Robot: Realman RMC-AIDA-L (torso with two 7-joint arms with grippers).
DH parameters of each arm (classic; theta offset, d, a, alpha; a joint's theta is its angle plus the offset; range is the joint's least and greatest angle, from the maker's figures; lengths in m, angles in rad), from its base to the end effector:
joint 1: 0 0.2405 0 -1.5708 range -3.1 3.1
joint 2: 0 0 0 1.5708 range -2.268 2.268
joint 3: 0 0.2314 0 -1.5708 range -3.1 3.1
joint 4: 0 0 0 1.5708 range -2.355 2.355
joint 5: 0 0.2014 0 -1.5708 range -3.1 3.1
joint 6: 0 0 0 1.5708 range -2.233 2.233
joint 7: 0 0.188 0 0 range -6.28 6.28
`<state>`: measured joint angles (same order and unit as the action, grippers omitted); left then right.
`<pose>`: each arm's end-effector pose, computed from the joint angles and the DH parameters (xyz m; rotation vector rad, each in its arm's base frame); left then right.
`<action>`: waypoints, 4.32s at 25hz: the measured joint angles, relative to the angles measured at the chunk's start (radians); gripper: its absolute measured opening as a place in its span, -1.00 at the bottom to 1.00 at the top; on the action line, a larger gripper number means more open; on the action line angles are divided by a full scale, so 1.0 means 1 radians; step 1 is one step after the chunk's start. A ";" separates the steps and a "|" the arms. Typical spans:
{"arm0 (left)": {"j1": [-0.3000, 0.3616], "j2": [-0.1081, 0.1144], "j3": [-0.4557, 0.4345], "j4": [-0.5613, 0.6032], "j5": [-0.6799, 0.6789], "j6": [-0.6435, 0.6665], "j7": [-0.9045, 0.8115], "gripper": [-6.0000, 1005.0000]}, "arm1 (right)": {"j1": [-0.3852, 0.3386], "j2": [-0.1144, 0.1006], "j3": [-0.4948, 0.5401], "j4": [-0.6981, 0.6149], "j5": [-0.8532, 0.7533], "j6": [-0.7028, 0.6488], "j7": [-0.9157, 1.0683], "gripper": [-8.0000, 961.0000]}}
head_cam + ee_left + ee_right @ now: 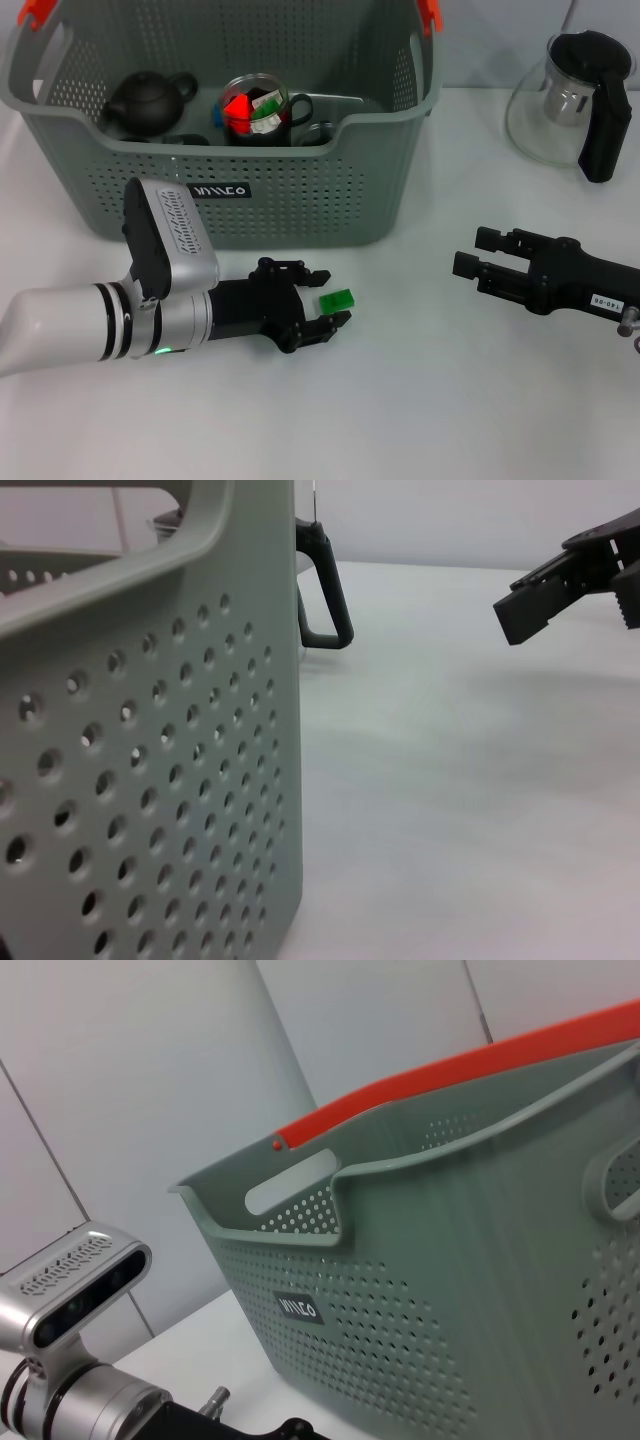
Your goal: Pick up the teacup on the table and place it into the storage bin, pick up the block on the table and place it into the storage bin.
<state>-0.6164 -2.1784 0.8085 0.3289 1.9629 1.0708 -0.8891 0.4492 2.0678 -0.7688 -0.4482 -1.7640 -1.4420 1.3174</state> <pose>-0.2379 0.3282 -0.1317 -2.7164 -0.3126 -0.3592 0.2452 0.3147 -0.0446 -2.5308 0.8720 0.8646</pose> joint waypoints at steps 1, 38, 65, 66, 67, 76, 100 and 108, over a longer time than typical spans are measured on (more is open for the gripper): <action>0.001 0.000 0.000 0.000 0.000 -0.002 0.002 0.15 | 0.000 0.000 0.000 0.000 0.000 0.000 0.000 0.41; 0.077 0.057 -0.133 0.175 0.000 0.518 -0.088 -0.61 | 0.007 -0.005 0.001 -0.002 0.005 0.000 -0.001 0.41; -0.179 0.174 -0.108 0.615 0.033 0.295 -0.942 -0.61 | 0.011 0.006 0.016 -0.014 0.002 -0.039 -0.009 0.41; -0.195 0.175 -0.072 0.639 0.120 0.267 -0.990 -0.61 | 0.011 0.006 0.016 -0.014 0.002 -0.039 -0.009 0.42; -0.213 0.174 -0.034 0.659 0.215 0.237 -1.039 -0.61 | 0.011 0.007 0.016 -0.014 0.002 -0.038 -0.009 0.42; -0.233 0.087 0.177 0.692 0.605 -0.003 -1.192 -0.61 | 0.015 0.008 0.016 -0.014 0.002 -0.037 -0.009 0.46; 0.017 0.107 -0.183 0.419 -0.571 0.548 -0.579 0.69 | 0.020 0.013 0.017 -0.013 0.008 -0.052 -0.035 0.56; 0.133 0.104 -0.316 0.165 -0.458 0.812 -0.291 0.76 | 0.010 0.027 0.031 0.002 0.013 -0.213 -0.184 0.59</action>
<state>-0.4836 -2.0742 0.4926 0.4940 1.5047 1.8830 -1.1802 0.4596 2.0947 -0.7380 -0.4457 -1.7510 -1.6554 1.1332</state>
